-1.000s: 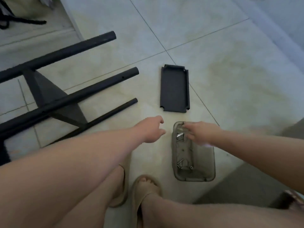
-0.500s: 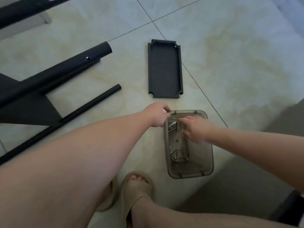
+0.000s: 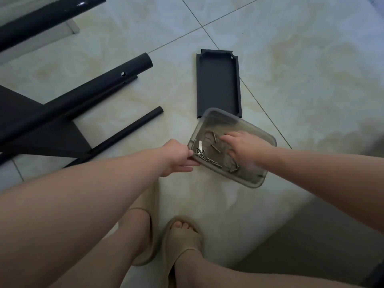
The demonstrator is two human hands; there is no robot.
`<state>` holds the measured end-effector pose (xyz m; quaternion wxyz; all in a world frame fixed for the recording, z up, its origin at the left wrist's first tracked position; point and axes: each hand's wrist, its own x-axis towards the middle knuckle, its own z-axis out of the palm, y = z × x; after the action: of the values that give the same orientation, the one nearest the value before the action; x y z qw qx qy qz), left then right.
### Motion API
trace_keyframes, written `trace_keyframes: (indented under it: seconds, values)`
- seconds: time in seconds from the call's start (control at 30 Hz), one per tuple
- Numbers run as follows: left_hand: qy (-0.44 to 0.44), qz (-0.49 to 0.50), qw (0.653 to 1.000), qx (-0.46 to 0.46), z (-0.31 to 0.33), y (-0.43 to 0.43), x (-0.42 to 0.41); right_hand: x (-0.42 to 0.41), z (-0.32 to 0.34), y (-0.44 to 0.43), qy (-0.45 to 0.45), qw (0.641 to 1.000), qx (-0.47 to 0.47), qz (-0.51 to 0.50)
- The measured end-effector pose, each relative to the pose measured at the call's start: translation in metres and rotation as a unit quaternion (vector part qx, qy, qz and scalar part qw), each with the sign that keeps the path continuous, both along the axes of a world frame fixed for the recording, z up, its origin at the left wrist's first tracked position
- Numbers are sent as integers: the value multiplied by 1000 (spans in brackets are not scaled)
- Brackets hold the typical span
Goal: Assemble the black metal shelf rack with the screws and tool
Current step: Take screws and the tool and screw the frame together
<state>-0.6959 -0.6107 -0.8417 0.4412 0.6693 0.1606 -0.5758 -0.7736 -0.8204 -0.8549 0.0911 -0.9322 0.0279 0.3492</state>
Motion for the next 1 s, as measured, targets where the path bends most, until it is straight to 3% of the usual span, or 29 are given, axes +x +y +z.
trace_keyframes:
  seconds: [0.07, 0.2, 0.4, 0.83, 0.93, 1.0]
  values:
    - [5, -25, 1000, 15, -1, 8, 0, 7, -5, 3, 12, 1000, -5, -7]
    - [-62, -169, 982, 51, -3, 10, 7, 16, -19, 11, 32, 999, -20, -27]
    - [-127, -152, 979, 52, -11, 3, 17, 30, -46, 18, -5, 997, -63, -49]
    - [-131, -170, 977, 8, -23, 7, 18, 49, -74, 27, 2, 995, -78, -59]
    - [-166, -223, 960, 17, -18, 6, 16, 49, -62, 23, 14, 994, -96, -49]
    - [-199, -305, 930, 52, -6, 8, 18, 48, -44, 20, 22, 994, -95, -48]
